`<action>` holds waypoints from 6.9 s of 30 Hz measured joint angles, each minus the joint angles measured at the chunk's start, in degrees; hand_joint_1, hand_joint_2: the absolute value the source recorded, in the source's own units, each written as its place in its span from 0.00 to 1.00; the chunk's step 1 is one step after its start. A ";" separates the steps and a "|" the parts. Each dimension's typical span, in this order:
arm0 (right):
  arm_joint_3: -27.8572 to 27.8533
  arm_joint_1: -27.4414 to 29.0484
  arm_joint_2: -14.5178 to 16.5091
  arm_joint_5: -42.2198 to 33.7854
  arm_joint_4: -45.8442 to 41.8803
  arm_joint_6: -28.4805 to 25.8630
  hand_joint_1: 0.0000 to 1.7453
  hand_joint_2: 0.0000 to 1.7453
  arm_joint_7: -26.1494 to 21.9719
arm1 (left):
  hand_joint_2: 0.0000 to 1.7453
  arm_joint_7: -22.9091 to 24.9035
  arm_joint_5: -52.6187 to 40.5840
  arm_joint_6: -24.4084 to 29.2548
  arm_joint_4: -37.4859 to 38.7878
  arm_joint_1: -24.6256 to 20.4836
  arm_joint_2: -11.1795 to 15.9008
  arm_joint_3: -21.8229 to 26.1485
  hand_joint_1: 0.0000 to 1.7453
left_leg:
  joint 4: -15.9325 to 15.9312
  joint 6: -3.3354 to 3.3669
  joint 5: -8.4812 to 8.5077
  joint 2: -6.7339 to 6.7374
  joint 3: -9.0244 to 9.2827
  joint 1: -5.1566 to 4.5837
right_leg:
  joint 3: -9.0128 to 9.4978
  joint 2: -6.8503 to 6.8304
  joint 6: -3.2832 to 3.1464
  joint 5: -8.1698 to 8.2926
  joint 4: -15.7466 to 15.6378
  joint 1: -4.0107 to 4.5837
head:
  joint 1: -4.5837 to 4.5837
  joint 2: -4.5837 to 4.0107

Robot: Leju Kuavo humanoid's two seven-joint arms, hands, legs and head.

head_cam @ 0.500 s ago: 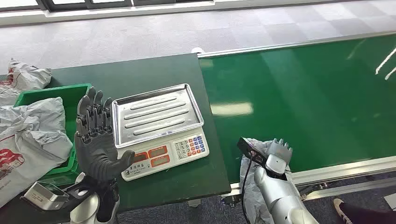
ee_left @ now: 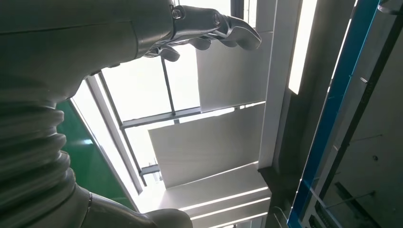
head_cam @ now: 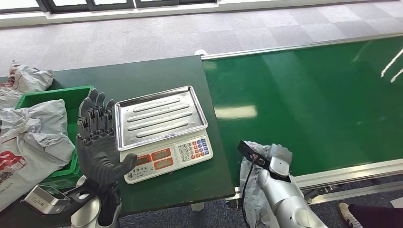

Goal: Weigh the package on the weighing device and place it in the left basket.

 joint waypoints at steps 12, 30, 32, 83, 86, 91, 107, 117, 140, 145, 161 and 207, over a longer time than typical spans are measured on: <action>-0.01 -0.21 0.03 -1.91 0.03 -1.10 1.00 1.00 -6.48 | 1.00 -0.62 -0.63 -0.01 0.00 0.01 0.00 0.05 0.00 | -0.01 0.00 0.00 0.02 -0.12 0.02 | -0.03 0.03 0.00 0.00 0.00 0.01 | -0.01 0.00; 12.52 7.25 4.18 -23.09 -36.24 -16.69 1.00 1.00 -25.28 | 1.00 -1.80 -1.30 1.33 -1.63 0.30 0.02 1.06 0.00 | -0.01 -0.03 0.17 0.04 -0.75 0.01 | -0.86 0.06 -0.11 0.12 0.08 0.02 | -0.01 0.00; 14.04 7.85 4.45 -22.17 -43.11 -19.34 1.00 1.00 -25.13 | 1.00 -1.80 -1.12 1.24 -1.54 0.17 0.01 1.06 0.00 | -0.01 -0.02 0.17 0.03 -0.81 -0.01 | -0.89 0.03 -0.11 0.12 0.08 0.01 | -0.01 0.00; 60.19 -21.83 12.28 -84.84 -11.03 -5.67 0.25 1.00 -43.13 | 1.00 -1.80 2.27 2.26 7.31 -7.15 -0.63 -2.15 0.00 | -0.01 -0.10 0.38 0.04 -0.93 0.05 | -1.04 0.09 -0.15 0.28 0.13 0.08 | -0.02 0.00; 63.26 -22.47 12.28 -86.24 -8.92 -9.05 0.00 1.00 -39.09 | 1.00 -1.80 1.38 2.36 7.18 -7.12 -0.63 -2.15 0.00 | -0.02 -0.10 0.39 0.03 -0.93 0.05 | -1.04 0.09 -0.15 0.28 0.13 0.08 | -0.02 0.00; 68.73 -22.74 12.20 -86.91 -5.98 -16.53 0.00 1.00 -33.77 | 1.00 -1.82 0.47 2.61 6.81 -7.05 -0.63 -2.15 0.00 | -0.02 -0.10 0.39 0.04 -0.93 0.05 | -1.04 0.10 -0.15 0.28 0.13 0.08 | -0.02 0.00; 73.58 -22.90 12.17 -86.18 -0.50 -33.51 0.00 1.00 -26.18 | 1.00 -1.80 -0.06 4.57 6.82 -7.02 -0.52 -2.15 0.00 | -0.01 -0.11 0.38 0.04 -0.93 0.05 | -1.05 0.10 -0.15 0.28 0.12 0.08 | -0.02 0.00; 53.40 -17.57 12.09 -33.58 -8.84 -36.25 0.00 1.00 -19.48 | 1.00 -1.80 -0.44 5.43 6.99 -6.99 -0.52 -2.18 0.00 | 0.00 -0.10 0.39 -0.04 -0.96 0.05 | -1.04 0.02 -0.14 0.28 0.12 0.08 | -0.02 0.00; 25.16 -11.61 11.91 -29.39 -24.83 -36.29 0.00 1.00 -21.93 | 1.00 -1.80 -0.33 6.42 7.55 -7.03 -0.55 -2.20 0.00 | 0.00 -0.10 0.39 -0.12 -0.99 0.02 | -1.04 -0.06 -0.13 0.29 0.11 0.05 | -0.02 0.00; 24.48 -11.82 11.91 -31.46 -24.20 -34.05 0.00 1.00 -22.97 | 1.00 -1.75 -0.43 6.58 7.38 -7.01 -0.55 -2.20 0.00 | 0.00 -0.10 0.39 -0.14 -1.02 0.03 | -1.03 -0.07 -0.13 0.29 0.11 0.04 | -0.01 0.00; 37.64 -16.75 12.34 -67.53 -10.58 -8.73 0.00 1.00 -54.46 | 1.00 -1.80 0.40 4.84 7.25 -7.03 -0.48 -2.20 0.00 | 0.00 -0.12 0.41 -0.15 -1.04 0.05 | -1.08 -0.10 -0.14 0.28 0.13 0.08 | -0.01 0.00; 13.54 2.21 5.66 1.22 -16.97 -27.17 0.00 1.00 -3.78 | 1.00 0.21 -2.71 7.53 1.25 -0.99 0.06 0.90 0.00 | 0.00 0.06 0.13 -0.17 -0.73 -0.02 | -0.69 -0.24 -0.02 0.10 0.01 0.00 | 0.34 0.00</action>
